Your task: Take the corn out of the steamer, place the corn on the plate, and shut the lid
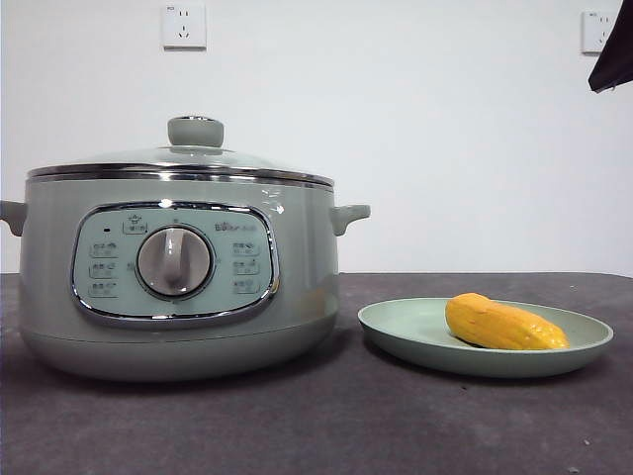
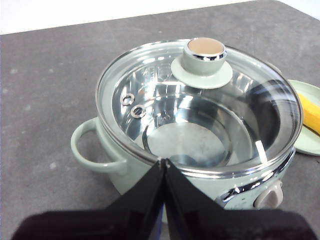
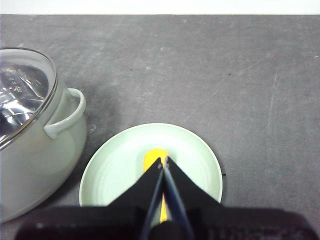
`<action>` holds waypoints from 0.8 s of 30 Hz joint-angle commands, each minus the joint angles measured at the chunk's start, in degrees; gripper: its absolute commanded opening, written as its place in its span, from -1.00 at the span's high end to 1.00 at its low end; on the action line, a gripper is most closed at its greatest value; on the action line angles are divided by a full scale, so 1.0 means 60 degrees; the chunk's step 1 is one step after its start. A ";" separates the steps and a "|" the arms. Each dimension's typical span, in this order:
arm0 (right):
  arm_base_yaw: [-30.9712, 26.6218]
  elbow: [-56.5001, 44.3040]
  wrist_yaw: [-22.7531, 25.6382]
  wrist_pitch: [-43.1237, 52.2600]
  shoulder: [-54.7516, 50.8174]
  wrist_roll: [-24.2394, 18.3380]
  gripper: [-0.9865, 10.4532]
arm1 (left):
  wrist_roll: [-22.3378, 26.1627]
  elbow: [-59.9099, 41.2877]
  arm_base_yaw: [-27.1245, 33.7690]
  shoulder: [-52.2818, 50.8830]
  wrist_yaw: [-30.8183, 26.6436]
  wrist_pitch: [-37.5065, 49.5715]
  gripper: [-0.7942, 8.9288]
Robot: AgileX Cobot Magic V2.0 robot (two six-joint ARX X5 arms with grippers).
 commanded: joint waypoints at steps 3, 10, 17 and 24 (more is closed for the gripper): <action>0.0004 -0.0087 0.0022 0.0044 -0.0015 0.0087 0.82 | 0.0528 -0.0025 0.0237 -0.0656 -0.0390 -0.0339 0.84; 0.0004 -0.0087 0.0022 0.0036 -0.0015 0.0087 0.82 | 0.1257 -0.0273 0.1749 -0.1756 -0.0517 0.0120 0.84; 0.0004 -0.0087 0.0025 0.0033 -0.0015 0.0087 0.82 | 0.1373 -0.2306 0.3432 -0.3060 0.0426 0.2222 0.84; 0.0004 -0.0087 0.0025 0.0033 -0.0015 0.0087 0.82 | 0.1038 -0.4455 0.4346 -0.3880 0.1257 0.3676 0.84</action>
